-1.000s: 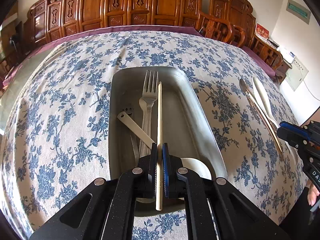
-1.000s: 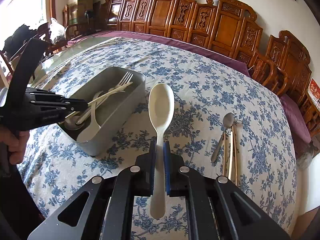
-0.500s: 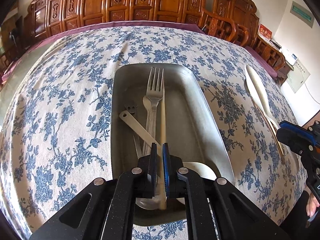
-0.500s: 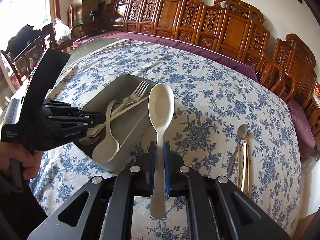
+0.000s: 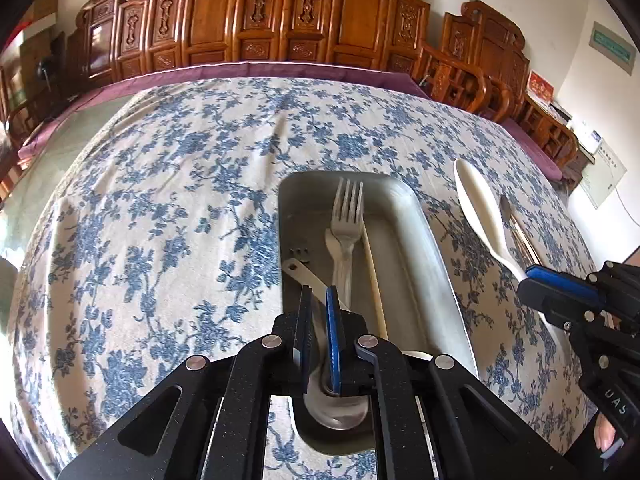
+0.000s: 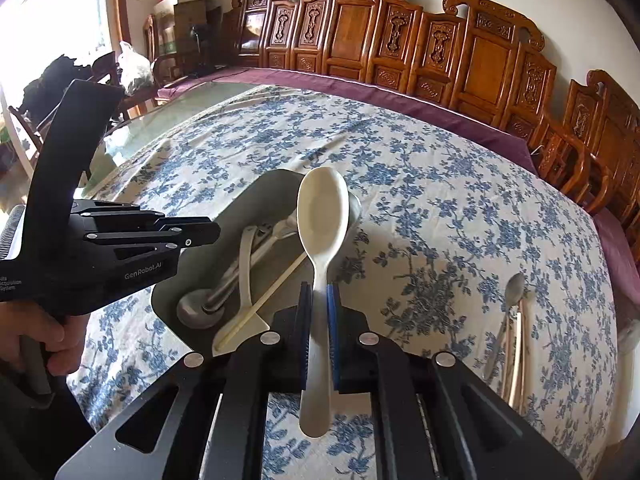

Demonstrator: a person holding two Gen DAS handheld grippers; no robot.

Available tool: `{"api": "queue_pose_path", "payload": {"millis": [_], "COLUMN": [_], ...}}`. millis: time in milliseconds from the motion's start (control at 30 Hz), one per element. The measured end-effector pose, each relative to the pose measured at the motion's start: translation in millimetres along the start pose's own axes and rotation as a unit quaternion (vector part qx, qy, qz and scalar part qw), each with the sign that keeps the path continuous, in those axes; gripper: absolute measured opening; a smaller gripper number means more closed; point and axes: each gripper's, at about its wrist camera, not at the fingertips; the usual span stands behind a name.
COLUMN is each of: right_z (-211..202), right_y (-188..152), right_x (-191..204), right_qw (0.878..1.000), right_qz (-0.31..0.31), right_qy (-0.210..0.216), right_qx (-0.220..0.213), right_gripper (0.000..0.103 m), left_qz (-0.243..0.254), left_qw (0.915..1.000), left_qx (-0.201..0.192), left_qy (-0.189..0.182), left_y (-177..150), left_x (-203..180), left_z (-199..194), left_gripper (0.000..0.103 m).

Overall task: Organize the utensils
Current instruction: 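Lower the chopstick into the tray and open the left tool, then lower the small white spoon into the tray and open the right tool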

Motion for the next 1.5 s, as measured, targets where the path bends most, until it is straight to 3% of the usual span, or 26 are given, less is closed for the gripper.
{"api": "queue_pose_path", "payload": {"millis": [100,567,733,1200,1500], "right_z": [5,37,49,81,80], "right_y": [5,21,24,27,26], "right_x": [8,33,39,49,54], "right_qw": [1.0,0.999,0.998,0.993,0.993], "right_qz": [-0.001,0.011,0.025,0.063,0.056], "right_qy": [0.007,0.035,0.05,0.083,0.094], "right_qx": [0.001,0.016,0.025,0.057,0.054], "right_gripper": [0.01,0.01,0.01,0.01,0.011], "left_qz": [-0.004,-0.025,-0.033,-0.043,-0.043], "left_qw": [0.9999,0.9989,0.9984,0.9976,0.9977], "left_qx": [-0.01,-0.03,-0.036,-0.04,-0.04], "left_qy": [0.007,0.024,0.028,0.035,0.034], "left_y": [3,12,14,15,15], "left_x": [6,31,38,45,45], "left_z": [-5,-21,-25,-29,-29], "left_gripper": [0.015,0.016,0.022,0.022,0.022]}}
Point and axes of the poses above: each gripper's, at about its wrist camera, not at the fingertips, and z roughly the way its jaws point, x to its left, y to its top, and after that the axes turned 12 degrees about -y, right-handed
